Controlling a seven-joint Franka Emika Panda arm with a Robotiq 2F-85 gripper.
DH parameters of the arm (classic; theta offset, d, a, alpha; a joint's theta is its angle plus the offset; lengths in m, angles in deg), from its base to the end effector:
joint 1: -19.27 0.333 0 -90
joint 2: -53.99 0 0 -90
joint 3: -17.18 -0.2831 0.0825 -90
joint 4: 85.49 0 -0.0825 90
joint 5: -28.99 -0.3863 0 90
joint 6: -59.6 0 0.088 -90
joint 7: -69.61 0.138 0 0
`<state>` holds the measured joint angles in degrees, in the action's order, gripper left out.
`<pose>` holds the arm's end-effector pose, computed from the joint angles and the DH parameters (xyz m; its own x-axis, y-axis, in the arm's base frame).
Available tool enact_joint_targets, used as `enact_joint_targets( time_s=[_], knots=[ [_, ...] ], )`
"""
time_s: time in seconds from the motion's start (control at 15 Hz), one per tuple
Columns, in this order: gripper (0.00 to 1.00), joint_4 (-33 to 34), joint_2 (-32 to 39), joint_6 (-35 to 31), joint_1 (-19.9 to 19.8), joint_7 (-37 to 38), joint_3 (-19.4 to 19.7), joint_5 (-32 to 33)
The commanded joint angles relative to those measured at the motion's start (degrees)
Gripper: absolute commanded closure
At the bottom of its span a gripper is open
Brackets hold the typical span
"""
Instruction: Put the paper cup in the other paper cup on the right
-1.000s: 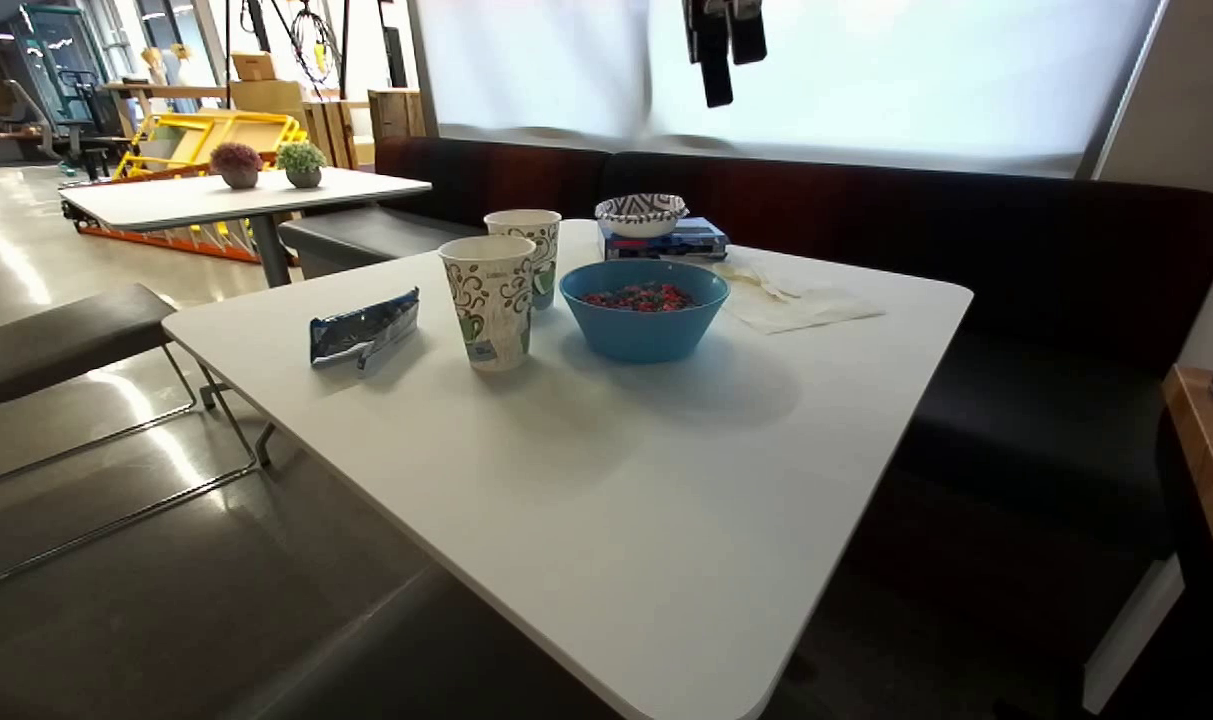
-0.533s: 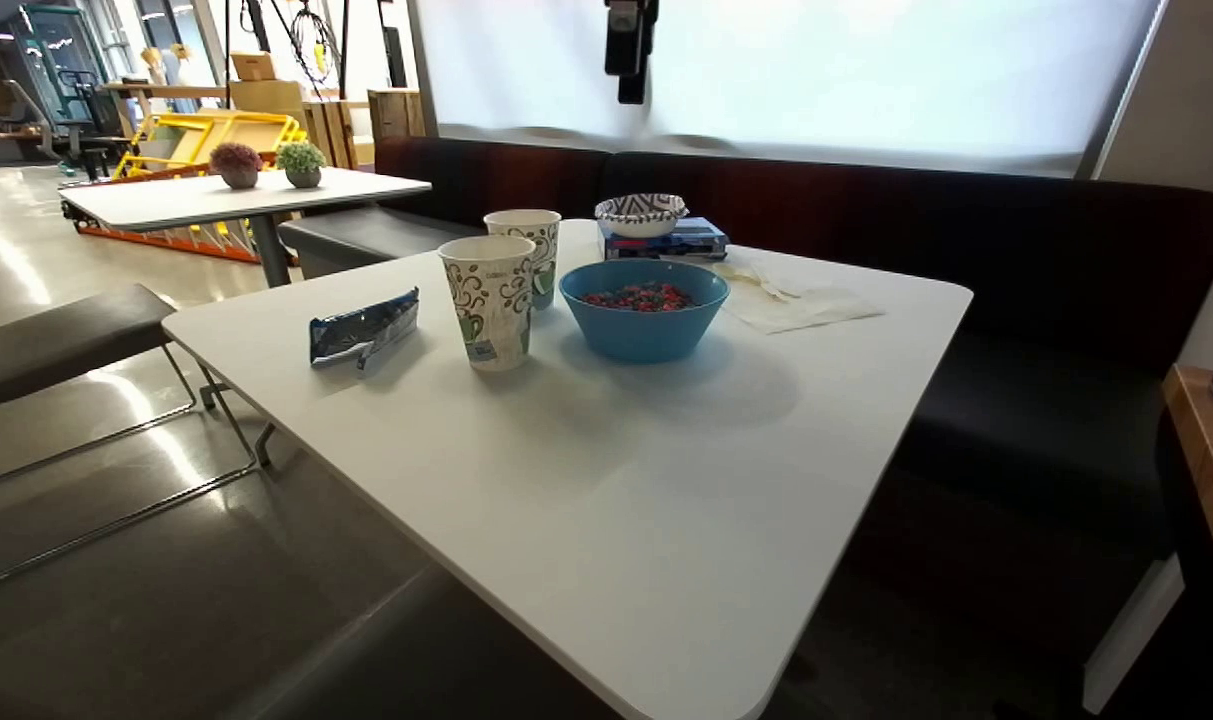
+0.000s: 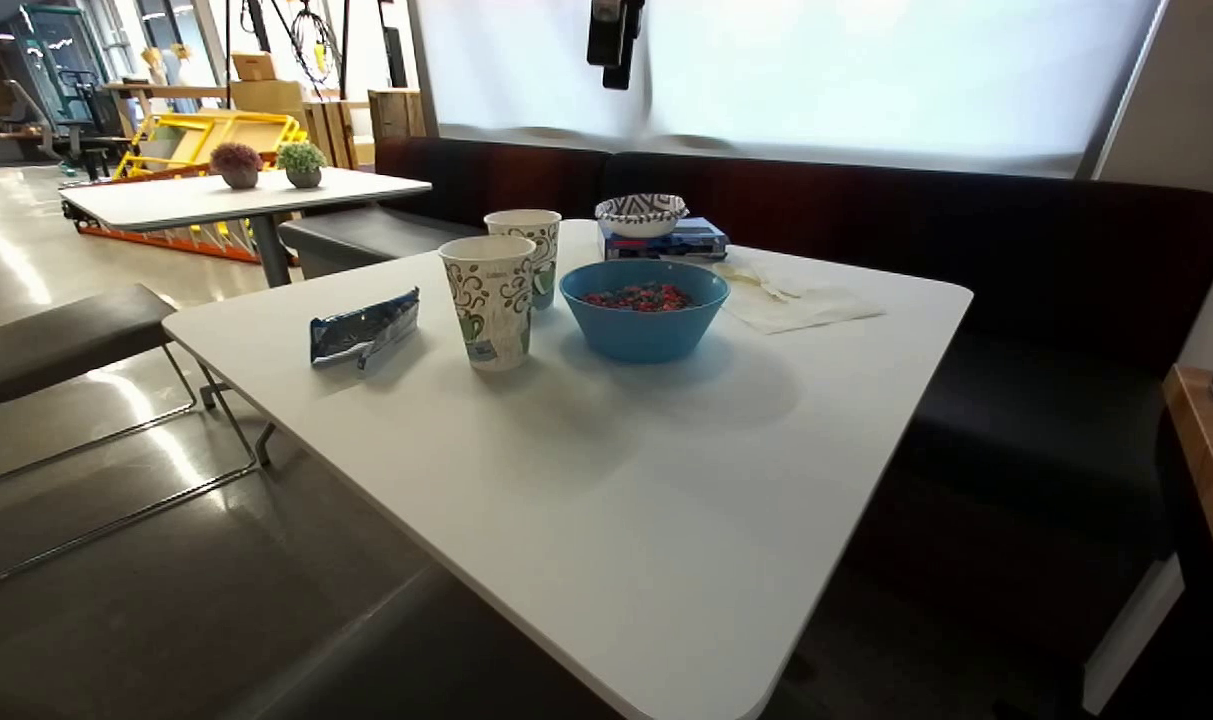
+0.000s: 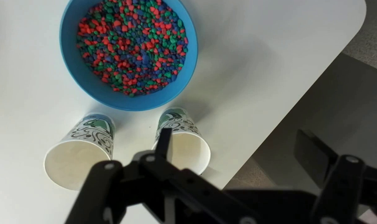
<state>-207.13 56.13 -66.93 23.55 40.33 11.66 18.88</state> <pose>0.5452 0.1045 0.3339 0.8348 0.5399 0.1081 0.5498 -0.8279 -0.1108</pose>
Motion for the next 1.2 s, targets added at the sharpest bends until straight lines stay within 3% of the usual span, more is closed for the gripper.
enact_joint_targets(
  time_s=[0.0,0.33,0.67,0.87,1.07,1.13],
  knots=[
    [0.00,0.7,2.6,-3.2,1.0,2.7,-0.8,2.6],
    [0.00,3.0,9.2,-9.3,2.5,9.6,-2.0,7.6],
    [0.00,8.2,16.7,-12.5,4.1,25.8,-0.3,12.5],
    [0.00,11.2,20.4,-15.1,3.6,30.4,0.4,11.5],
    [0.25,13.8,23.3,-17.8,3.6,34.6,1.6,10.9],
    [0.24,14.4,24.2,-18.3,3.8,36.0,2.3,11.3]
  ],
)
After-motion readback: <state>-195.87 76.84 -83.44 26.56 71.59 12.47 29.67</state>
